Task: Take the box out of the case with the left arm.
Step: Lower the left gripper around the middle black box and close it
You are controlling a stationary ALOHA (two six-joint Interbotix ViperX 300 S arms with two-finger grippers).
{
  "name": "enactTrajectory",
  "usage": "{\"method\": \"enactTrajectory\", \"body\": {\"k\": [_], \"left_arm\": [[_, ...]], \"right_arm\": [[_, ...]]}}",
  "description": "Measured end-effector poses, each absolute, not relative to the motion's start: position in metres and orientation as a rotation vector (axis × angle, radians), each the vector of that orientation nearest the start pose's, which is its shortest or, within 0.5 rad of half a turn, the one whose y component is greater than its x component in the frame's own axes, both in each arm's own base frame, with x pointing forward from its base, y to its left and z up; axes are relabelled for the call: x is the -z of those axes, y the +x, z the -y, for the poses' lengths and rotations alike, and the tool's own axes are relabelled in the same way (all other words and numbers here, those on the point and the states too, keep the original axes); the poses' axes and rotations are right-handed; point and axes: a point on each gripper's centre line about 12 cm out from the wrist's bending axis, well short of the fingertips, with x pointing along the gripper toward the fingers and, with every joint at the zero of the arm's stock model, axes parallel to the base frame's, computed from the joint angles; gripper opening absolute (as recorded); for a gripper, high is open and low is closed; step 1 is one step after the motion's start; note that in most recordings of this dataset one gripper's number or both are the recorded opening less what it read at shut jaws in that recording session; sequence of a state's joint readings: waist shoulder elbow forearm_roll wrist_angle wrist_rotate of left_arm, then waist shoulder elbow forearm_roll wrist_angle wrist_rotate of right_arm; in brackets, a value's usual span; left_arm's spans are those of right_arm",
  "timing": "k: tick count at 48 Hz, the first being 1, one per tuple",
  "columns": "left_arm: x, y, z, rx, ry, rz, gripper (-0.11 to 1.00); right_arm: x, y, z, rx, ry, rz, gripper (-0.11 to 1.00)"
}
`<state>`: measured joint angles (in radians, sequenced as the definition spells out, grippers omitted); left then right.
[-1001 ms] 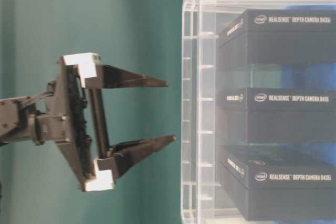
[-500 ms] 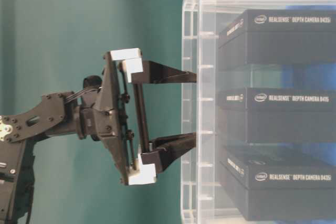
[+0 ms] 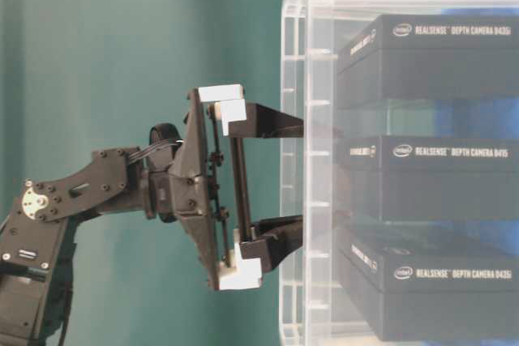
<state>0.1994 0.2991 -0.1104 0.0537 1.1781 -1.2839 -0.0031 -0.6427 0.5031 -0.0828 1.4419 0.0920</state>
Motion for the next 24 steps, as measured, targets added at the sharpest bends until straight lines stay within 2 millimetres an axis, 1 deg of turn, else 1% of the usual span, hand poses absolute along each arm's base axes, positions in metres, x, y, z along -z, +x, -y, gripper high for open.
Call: {"method": "enactTrajectory", "body": {"k": [17,24], "left_arm": [[-0.209,0.454,-0.098,-1.049,-1.140,-1.058,0.85],[-0.200,0.456,-0.099,-1.048,-1.143,-1.054,0.85]], "right_arm": [[-0.332,0.196,0.010,0.126,0.016,-1.296,0.02],[-0.331,0.196,0.010,0.126,0.016,-1.297,0.02]]}}
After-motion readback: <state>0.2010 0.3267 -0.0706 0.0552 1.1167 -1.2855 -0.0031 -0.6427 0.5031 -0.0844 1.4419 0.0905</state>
